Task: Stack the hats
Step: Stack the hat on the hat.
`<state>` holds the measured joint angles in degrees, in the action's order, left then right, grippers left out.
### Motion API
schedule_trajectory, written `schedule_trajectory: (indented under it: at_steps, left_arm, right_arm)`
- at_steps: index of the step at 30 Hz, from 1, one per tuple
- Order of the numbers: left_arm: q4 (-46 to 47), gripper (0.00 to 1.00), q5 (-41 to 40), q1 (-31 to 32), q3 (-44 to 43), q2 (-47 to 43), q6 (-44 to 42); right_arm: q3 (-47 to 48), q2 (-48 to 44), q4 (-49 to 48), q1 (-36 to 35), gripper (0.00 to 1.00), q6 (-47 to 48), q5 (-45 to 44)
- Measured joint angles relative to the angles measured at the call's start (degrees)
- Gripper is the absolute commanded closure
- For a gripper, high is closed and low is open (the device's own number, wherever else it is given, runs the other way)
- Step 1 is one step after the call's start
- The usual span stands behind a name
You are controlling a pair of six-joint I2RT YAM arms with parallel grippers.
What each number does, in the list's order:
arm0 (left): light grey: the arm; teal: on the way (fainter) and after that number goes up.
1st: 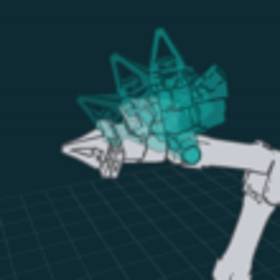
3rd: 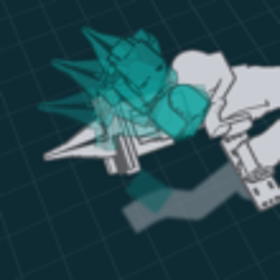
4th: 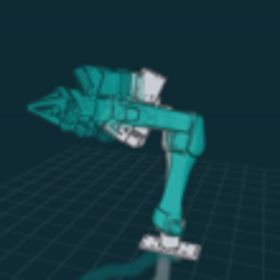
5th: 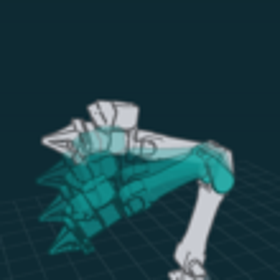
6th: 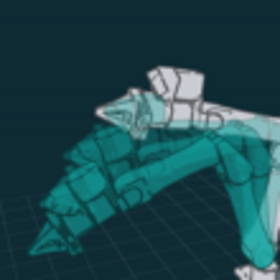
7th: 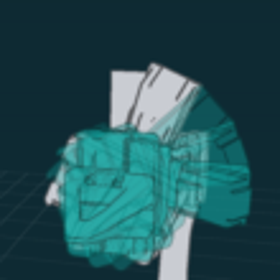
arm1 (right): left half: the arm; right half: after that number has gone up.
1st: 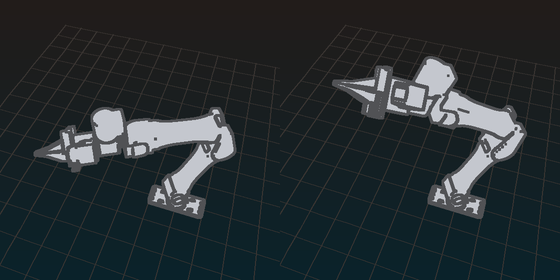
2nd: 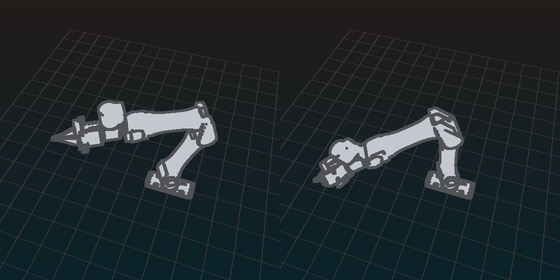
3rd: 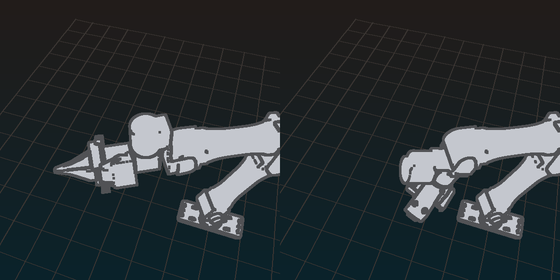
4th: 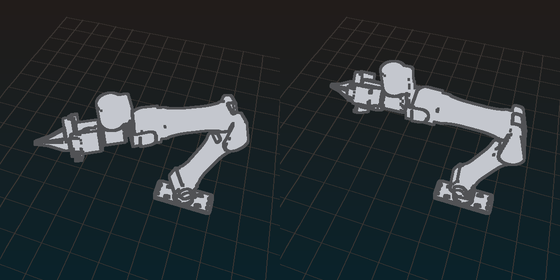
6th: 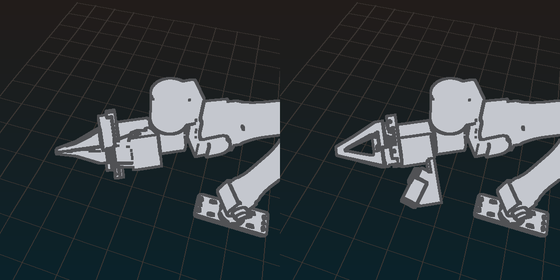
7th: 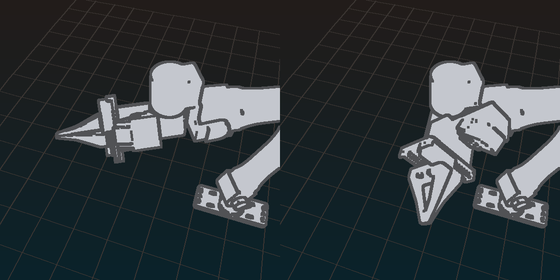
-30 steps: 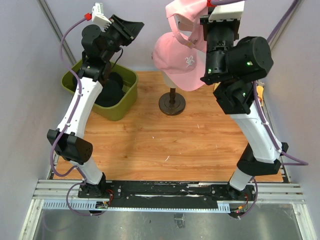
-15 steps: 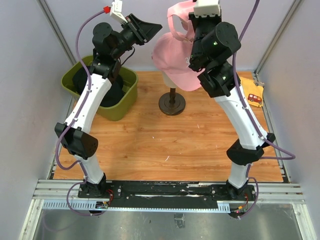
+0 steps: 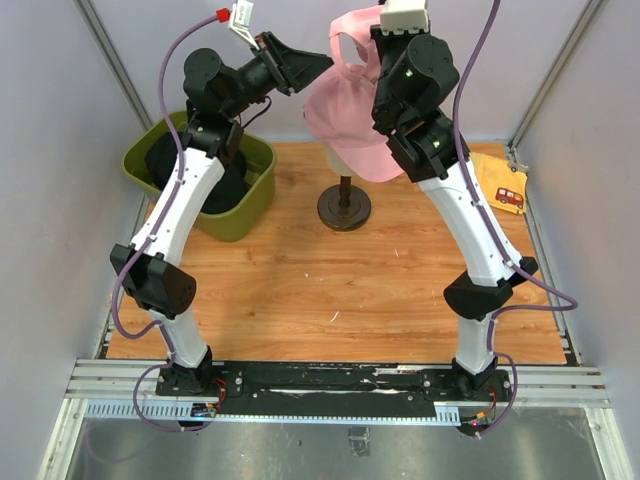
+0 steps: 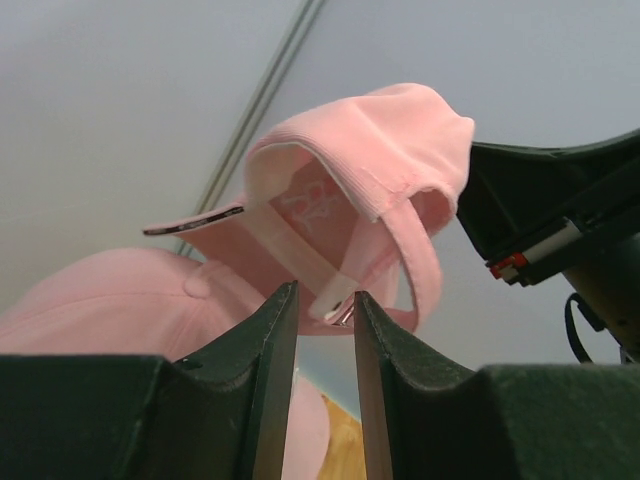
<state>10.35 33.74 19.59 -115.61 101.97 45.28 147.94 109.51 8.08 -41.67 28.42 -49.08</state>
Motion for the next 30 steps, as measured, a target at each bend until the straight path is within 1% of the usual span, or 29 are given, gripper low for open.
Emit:
schedule_trajectory:
  at_steps: [7,14,22,30]
  left_arm:
    - [5.5,0.64,5.2,0.0,4.4,-0.4,2.0]
    - [9.4,0.64,7.6,0.0,7.1,-0.9,4.3]
    - [15.5,0.62,9.6,0.0,7.6,-1.4,7.7]
    - [16.6,0.60,10.1,0.0,6.9,-1.4,8.8]
  right_arm:
    - [0.0,0.4,1.2,0.3,1.00,-1.8,1.0]
    - [0.0,0.4,1.5,0.9,0.99,-3.0,1.2]
    - [0.0,0.4,2.5,0.9,1.00,-3.2,1.5]
    - [0.0,0.4,3.2,0.9,0.99,-4.4,2.5]
